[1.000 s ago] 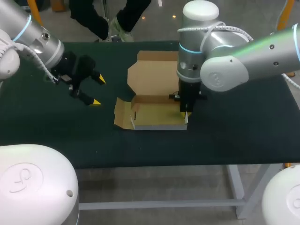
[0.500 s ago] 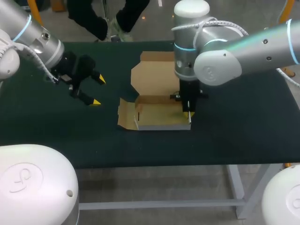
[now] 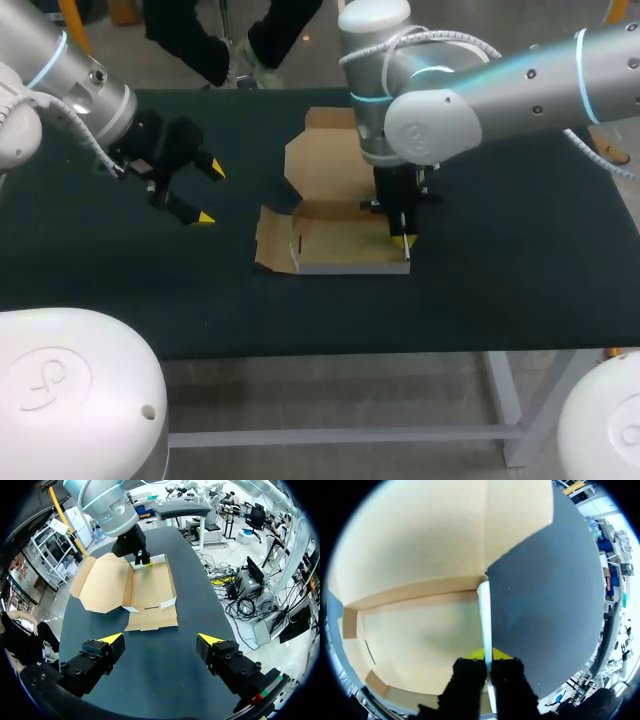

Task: Assemble the packaging by folding the flat box into shape, placing the metal phone stand inside, and closing the box properly

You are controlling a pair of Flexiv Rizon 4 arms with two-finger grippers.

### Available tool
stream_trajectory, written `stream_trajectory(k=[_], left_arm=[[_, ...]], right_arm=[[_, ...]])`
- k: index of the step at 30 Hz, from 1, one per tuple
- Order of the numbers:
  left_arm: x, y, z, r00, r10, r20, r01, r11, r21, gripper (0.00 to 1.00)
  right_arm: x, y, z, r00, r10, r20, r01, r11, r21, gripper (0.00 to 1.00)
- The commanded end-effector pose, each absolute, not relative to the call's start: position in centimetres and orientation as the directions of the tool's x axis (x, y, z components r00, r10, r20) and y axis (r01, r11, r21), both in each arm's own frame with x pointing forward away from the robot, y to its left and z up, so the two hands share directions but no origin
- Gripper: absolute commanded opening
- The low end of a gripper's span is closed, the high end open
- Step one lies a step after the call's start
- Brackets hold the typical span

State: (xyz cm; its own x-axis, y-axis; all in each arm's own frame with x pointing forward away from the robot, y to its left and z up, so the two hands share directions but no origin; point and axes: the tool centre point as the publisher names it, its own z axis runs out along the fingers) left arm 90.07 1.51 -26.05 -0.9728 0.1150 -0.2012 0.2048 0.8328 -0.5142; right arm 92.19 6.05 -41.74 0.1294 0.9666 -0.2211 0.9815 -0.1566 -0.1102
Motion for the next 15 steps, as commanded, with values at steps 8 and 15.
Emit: stream_trajectory(k=[8,15], left_arm=[[90.1,1.5,-26.0,-0.973,0.117,-0.197,0.204,0.835,-0.511,1.00],[90.1,1.5,-26.0,-0.973,0.117,-0.197,0.204,0.835,-0.511,1.00]], right_arm=[[91.6,6.6,-41.5,0.087,0.987,-0.138,0.995,-0.094,-0.043,0.00],[91.2,7.5,-41.1,-0.001,1.000,0.007,1.000,0.001,0.024,0.00]])
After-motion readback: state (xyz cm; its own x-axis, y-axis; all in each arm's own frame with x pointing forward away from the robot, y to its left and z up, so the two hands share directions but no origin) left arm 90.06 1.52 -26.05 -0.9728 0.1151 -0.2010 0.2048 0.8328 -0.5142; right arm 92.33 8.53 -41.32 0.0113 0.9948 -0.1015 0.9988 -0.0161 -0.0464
